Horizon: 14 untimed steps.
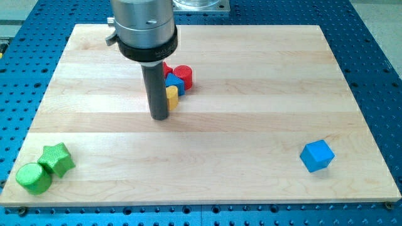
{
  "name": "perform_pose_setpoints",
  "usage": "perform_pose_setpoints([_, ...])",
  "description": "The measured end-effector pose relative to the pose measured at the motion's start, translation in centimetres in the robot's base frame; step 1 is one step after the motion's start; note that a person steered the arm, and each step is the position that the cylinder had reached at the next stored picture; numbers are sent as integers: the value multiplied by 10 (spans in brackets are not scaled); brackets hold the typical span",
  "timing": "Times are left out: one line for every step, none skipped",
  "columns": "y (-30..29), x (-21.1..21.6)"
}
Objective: Move the green circle to the bottom right of the red circle
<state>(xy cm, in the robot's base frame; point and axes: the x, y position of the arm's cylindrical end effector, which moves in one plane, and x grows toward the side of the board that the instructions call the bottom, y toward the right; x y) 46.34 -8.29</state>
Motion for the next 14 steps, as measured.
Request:
perform_pose_setpoints([-42,22])
perform_pose_setpoints([-110,-4])
perform_pose_setpoints([-218,45])
perform_pose_setpoints([-222,48])
perform_pose_setpoints([-218,108])
perform_pose_setpoints([-207,144])
perform_pose_setpoints([-181,146])
perform_pose_setpoints([-77,112])
perform_pose_setpoints([-1,83])
perform_pose_setpoints([13,122])
perform_pose_setpoints([62,80])
perform_pose_setpoints([102,39])
perform_pose_setpoints([110,-6])
perform_pose_setpoints([116,-17])
